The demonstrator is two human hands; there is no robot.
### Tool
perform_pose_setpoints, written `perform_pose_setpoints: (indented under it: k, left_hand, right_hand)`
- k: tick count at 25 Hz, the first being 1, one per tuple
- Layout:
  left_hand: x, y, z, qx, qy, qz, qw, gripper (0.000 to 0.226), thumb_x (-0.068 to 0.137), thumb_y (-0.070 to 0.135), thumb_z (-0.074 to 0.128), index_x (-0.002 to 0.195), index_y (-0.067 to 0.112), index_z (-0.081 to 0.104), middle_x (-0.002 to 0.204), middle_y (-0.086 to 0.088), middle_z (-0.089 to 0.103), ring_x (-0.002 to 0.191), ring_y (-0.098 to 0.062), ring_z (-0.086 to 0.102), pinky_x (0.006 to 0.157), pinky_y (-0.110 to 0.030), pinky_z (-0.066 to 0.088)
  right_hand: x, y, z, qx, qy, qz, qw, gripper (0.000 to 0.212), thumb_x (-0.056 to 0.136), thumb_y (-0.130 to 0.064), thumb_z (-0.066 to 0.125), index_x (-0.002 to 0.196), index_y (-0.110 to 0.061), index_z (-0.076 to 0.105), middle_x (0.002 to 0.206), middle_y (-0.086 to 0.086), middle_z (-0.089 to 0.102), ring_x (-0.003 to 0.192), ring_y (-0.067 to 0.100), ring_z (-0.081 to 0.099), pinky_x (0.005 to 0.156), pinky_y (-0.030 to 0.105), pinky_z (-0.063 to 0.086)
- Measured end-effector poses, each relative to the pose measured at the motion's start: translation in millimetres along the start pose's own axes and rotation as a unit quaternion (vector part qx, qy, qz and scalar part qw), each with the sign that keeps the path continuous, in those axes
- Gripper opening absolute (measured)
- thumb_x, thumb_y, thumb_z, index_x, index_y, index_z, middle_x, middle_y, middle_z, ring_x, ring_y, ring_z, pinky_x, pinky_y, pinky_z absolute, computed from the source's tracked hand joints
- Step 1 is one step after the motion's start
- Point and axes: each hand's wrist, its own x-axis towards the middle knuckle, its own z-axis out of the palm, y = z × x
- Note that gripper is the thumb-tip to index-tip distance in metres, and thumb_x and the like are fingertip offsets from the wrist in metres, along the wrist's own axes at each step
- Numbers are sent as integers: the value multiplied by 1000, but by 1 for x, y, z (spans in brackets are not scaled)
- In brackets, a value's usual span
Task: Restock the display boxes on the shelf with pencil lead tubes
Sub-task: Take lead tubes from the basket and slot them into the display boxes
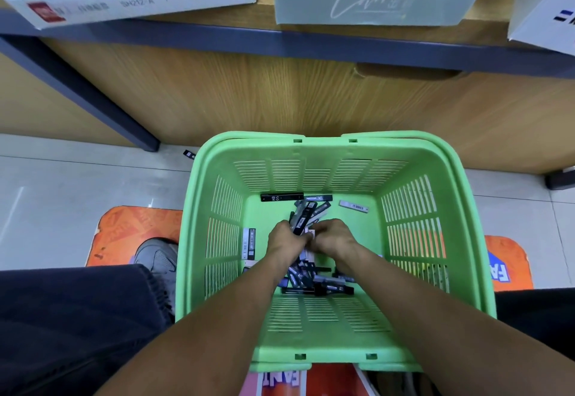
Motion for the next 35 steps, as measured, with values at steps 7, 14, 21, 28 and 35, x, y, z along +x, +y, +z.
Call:
perform_pose_setpoints:
  k: [7,14,21,28,35]
  left_hand:
    - [-4,-3,-1,-16,-55,30,998,45,93,43,67,120,8,58,110,-7,69,102,-25,65,92,-38,54]
    - [-15,5,-17,-186,-137,16,973,27,99,28,64,117,10,58,98,-11,73,86,-26,71,72,-40,60]
    - [-21,7,-23,-202,-120,53,971,14,89,-1,68,103,2,68,84,-14,72,63,-22,64,59,-32,53]
    - [-28,16,-28,-85,-122,117,982,10,93,11,64,101,16,67,78,0,68,69,-14,60,62,-26,48]
    - [-49,30,-47,-53,-204,168,963,8,89,15,62,82,18,59,69,2,54,66,-18,50,67,-32,41]
  right_hand:
    - [-2,7,-15,173,-61,38,982,37,76,27,60,99,-1,68,87,14,71,83,27,69,78,33,60]
    - [-21,-17,-21,269,-88,28,959,46,85,30,42,114,1,63,103,16,64,97,26,65,74,27,59]
    - [-40,-23,-22,322,-115,34,939,72,71,31,23,118,-1,67,97,14,78,100,30,65,79,36,53]
    - [-48,-37,-42,108,-59,-33,992,34,88,15,54,109,-5,73,101,11,75,93,23,72,77,35,62]
    - [-61,-67,-63,62,-2,-91,994,31,88,-31,78,108,-11,69,101,7,74,84,19,66,63,28,48]
